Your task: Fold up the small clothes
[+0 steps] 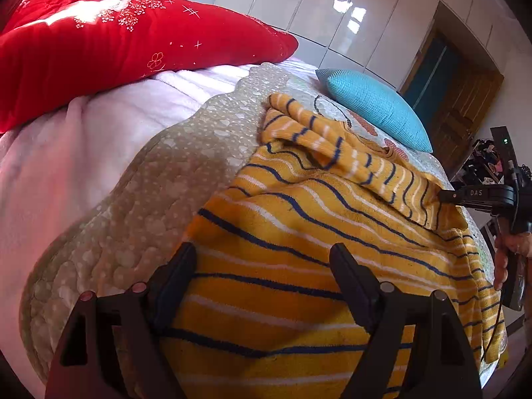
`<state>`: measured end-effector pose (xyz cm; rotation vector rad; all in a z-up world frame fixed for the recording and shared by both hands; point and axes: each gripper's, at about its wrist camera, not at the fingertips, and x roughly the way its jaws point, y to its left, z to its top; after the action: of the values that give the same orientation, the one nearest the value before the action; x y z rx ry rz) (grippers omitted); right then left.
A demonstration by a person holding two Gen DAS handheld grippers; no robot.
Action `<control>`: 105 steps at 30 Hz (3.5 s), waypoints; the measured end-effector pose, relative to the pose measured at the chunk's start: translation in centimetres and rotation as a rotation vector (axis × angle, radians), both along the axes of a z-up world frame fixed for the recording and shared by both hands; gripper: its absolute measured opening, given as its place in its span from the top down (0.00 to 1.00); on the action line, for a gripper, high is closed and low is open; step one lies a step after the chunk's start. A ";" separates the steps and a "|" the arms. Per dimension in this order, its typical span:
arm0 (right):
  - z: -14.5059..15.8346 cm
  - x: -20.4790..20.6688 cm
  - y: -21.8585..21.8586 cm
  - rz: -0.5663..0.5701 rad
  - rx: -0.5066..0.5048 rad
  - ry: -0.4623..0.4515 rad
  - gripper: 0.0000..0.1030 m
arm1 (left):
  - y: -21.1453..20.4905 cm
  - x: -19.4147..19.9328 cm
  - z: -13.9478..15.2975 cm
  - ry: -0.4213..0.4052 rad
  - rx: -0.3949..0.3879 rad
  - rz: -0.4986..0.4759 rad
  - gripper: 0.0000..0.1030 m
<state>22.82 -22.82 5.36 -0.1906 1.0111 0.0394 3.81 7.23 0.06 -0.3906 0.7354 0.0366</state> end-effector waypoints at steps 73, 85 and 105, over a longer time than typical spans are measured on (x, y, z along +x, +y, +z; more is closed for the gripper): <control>0.7 -20.4 -27.1 -0.509 0.244 0.097 0.37 | -0.6 -2.3 -0.2 0.036 0.121 0.084 0.15; -0.1 -27.8 -24.0 -0.345 0.643 -0.103 0.33 | -1.0 -2.2 -0.2 0.045 0.151 0.090 0.14; 10.8 -23.5 -33.2 -0.671 0.100 -0.275 0.50 | -0.8 -2.2 -0.4 0.042 0.125 0.077 0.12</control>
<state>-0.65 -55.97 16.14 0.2362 0.7549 -0.5334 1.62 6.43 -0.30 -0.2992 0.7549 0.1628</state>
